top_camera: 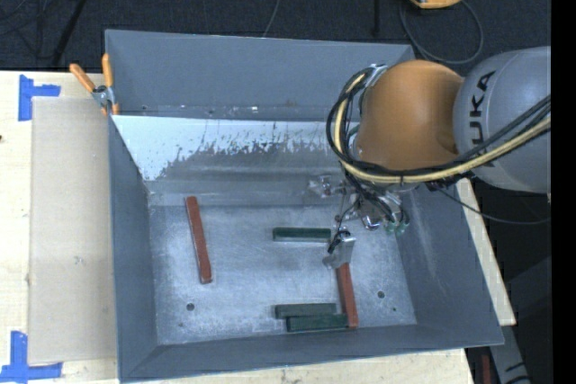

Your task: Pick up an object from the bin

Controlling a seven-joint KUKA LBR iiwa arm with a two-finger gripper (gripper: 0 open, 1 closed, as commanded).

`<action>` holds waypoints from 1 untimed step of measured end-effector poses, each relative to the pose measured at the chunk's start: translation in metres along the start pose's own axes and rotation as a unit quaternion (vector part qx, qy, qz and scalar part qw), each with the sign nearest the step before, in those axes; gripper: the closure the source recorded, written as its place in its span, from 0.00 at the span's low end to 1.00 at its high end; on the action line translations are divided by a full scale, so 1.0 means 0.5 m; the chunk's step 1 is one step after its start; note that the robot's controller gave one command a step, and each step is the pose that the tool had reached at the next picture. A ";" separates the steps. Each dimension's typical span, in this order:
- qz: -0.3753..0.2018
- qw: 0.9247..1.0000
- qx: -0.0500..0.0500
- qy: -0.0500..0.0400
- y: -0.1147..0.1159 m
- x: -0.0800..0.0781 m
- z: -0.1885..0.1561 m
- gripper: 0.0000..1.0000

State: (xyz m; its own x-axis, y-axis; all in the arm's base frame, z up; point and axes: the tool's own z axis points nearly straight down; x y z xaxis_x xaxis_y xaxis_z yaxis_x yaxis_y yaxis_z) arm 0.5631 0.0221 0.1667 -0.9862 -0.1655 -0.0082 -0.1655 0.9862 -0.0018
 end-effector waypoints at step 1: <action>0.049 0.999 -0.001 0.005 -0.025 -0.084 0.204 0.00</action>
Offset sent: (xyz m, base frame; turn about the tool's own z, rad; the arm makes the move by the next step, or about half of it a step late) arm 0.0451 -0.0047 -0.0967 0.0963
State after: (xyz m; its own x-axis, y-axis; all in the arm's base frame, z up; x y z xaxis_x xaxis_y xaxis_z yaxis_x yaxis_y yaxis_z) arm 0.6076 0.0166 0.0652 -0.9977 -0.0682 0.0024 -0.0682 0.9977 0.0006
